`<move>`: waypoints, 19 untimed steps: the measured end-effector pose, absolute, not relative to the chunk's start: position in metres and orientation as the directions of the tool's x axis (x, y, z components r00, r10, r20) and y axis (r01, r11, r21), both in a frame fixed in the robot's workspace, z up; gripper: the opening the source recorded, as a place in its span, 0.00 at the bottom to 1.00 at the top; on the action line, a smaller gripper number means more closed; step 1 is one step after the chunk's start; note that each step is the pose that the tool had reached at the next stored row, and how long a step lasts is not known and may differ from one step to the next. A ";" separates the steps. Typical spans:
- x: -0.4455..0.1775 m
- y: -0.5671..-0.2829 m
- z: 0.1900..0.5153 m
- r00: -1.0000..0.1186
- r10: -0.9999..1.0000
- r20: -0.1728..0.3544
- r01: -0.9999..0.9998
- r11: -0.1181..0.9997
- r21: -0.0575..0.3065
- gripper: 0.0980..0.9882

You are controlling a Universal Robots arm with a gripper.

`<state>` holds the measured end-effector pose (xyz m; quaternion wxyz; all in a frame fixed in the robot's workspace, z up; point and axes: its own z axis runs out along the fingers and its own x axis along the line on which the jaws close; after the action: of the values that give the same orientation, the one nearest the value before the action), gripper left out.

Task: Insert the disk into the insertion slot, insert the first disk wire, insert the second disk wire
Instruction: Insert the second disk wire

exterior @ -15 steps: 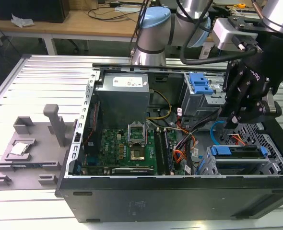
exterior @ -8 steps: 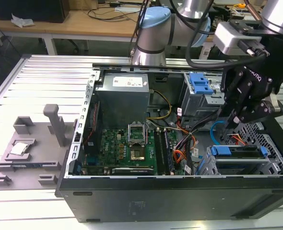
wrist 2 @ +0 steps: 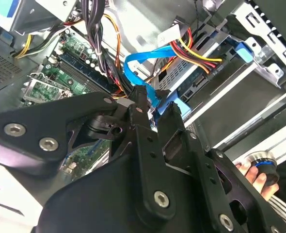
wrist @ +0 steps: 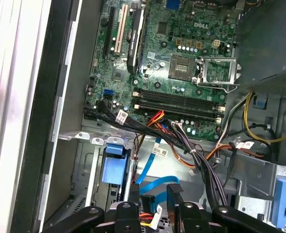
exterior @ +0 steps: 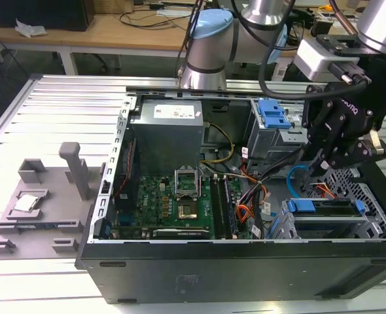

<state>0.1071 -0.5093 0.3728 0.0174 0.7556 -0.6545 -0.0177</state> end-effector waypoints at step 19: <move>0.107 -0.510 0.372 0.144 -0.990 0.003 -0.988 -0.144 0.051 0.01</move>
<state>0.1073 -0.5099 0.3721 0.0201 0.7561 -0.6540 -0.0154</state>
